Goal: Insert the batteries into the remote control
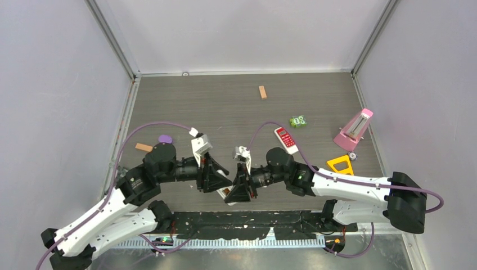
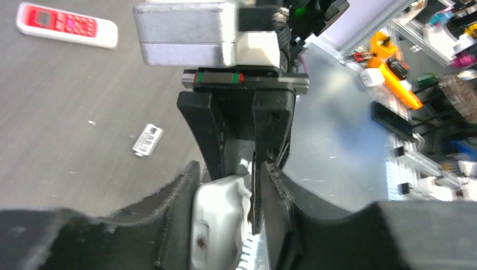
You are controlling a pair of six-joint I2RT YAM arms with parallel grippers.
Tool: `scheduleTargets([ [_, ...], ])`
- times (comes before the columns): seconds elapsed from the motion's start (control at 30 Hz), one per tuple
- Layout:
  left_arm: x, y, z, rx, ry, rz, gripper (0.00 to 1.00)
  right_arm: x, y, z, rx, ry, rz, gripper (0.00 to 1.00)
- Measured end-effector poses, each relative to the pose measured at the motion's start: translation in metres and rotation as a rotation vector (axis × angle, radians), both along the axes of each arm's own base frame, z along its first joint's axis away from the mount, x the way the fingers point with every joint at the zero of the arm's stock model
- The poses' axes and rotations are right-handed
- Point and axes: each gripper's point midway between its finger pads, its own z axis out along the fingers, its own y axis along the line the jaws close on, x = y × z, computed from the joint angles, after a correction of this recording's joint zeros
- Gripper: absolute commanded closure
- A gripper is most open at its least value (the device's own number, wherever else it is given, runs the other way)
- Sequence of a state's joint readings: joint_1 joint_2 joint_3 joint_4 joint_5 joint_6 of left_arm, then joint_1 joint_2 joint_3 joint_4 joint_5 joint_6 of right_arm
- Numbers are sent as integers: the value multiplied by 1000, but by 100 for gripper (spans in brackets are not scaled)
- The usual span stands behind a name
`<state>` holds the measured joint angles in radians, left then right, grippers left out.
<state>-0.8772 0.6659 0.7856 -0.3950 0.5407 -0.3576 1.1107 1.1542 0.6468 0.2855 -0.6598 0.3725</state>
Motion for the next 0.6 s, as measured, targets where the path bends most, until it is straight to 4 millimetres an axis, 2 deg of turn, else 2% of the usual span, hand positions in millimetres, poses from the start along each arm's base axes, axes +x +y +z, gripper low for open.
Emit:
scheduleTargets([
  [0.1,8,6,18,-61,-37,78,37,4,3,6,35,39,-47,91],
  [0.27,23,19,40,-231,-55,249,40,11,4,20,100,107,-119,92],
  [0.33,27,25,42,-295,-48,297,38,13,6,28,130,122,-132,91],
  [0.47,33,30,38,-352,-10,362,30,13,8,45,190,153,-136,90],
  [0.6,37,32,41,-371,19,397,35,12,9,55,225,169,-125,90],
])
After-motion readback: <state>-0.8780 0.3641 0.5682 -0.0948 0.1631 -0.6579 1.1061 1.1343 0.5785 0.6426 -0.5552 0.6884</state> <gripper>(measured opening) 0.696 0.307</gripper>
